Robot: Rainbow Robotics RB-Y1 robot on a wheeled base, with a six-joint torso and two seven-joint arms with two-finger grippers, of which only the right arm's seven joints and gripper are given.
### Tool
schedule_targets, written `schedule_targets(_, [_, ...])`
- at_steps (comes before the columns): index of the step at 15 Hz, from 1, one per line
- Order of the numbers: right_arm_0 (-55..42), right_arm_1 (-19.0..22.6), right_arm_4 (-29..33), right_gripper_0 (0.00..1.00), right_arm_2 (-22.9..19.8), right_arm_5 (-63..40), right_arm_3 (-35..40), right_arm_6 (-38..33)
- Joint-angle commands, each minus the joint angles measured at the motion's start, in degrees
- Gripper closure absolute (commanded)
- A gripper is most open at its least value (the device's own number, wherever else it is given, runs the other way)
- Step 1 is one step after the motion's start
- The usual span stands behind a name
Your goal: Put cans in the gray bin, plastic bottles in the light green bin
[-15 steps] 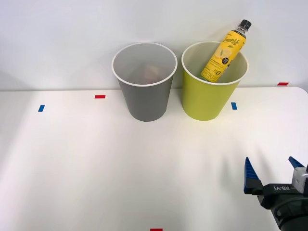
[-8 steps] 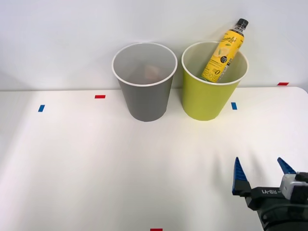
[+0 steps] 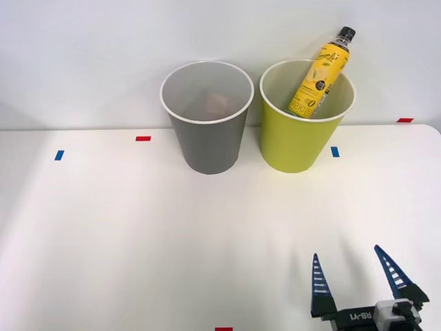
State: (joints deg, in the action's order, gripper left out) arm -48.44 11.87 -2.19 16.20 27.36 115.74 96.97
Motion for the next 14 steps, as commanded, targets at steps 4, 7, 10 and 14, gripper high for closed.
schedule_targets(4, [-2.1,1.1,-1.3,0.0,1.2,2.7,-1.8,3.7])
schedule_targets(7, [-1.0,0.3,-1.9,0.0,1.8,8.8,-7.2,5.4])
schedule_targets(10, [-0.9,0.4,-2.3,0.0,3.6,11.5,-8.1,7.2])
schedule_targets(14, [-1.6,0.2,-4.0,0.0,3.8,12.0,-8.1,9.3])
